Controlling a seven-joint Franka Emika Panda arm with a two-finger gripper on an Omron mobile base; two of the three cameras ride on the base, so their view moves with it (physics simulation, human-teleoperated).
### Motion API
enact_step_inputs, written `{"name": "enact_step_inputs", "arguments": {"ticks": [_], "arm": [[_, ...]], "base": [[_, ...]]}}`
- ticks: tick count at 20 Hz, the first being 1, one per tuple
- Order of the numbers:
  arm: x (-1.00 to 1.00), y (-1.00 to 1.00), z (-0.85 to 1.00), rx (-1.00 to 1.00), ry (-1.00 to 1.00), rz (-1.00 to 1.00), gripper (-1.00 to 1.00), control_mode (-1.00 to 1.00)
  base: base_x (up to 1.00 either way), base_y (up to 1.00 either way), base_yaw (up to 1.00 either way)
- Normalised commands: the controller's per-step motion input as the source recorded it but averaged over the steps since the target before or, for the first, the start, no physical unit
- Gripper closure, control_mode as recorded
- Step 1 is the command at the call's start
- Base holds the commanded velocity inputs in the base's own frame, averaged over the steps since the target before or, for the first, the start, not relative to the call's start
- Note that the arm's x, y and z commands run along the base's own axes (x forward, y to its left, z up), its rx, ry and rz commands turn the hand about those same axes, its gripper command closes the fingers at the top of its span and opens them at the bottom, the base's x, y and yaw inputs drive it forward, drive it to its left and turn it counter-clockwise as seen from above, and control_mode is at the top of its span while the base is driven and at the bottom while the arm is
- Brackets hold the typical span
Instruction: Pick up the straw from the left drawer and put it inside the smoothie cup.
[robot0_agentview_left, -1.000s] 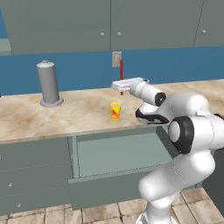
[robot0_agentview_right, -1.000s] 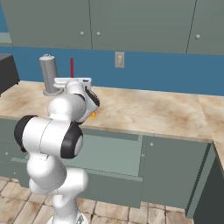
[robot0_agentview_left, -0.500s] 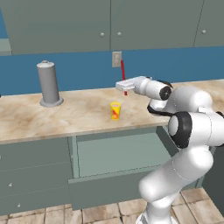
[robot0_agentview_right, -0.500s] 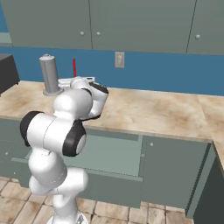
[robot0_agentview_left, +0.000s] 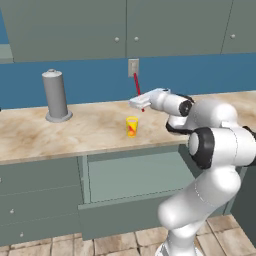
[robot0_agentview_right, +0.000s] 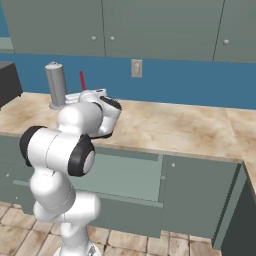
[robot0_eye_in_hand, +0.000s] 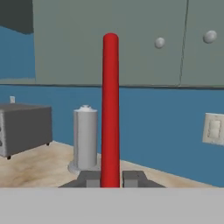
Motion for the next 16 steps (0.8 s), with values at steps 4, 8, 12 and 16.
{"name": "enact_step_inputs", "arguments": {"ticks": [4,8,12,16], "arm": [[0.10,-0.11,-0.92,0.00,-0.18,0.13,1.00,-1.00],[0.16,-0.19,-0.83,0.00,-0.15,0.12,1.00,-1.00],[0.23,-0.26,-0.70,0.00,-0.11,0.12,1.00,-1.00],[0.26,-0.25,-0.63,0.00,-0.11,0.12,1.00,-1.00]], "base": [[0.00,0.00,0.00],[0.00,0.00,0.00],[0.00,0.00,0.00],[0.00,0.00,0.00]]}}
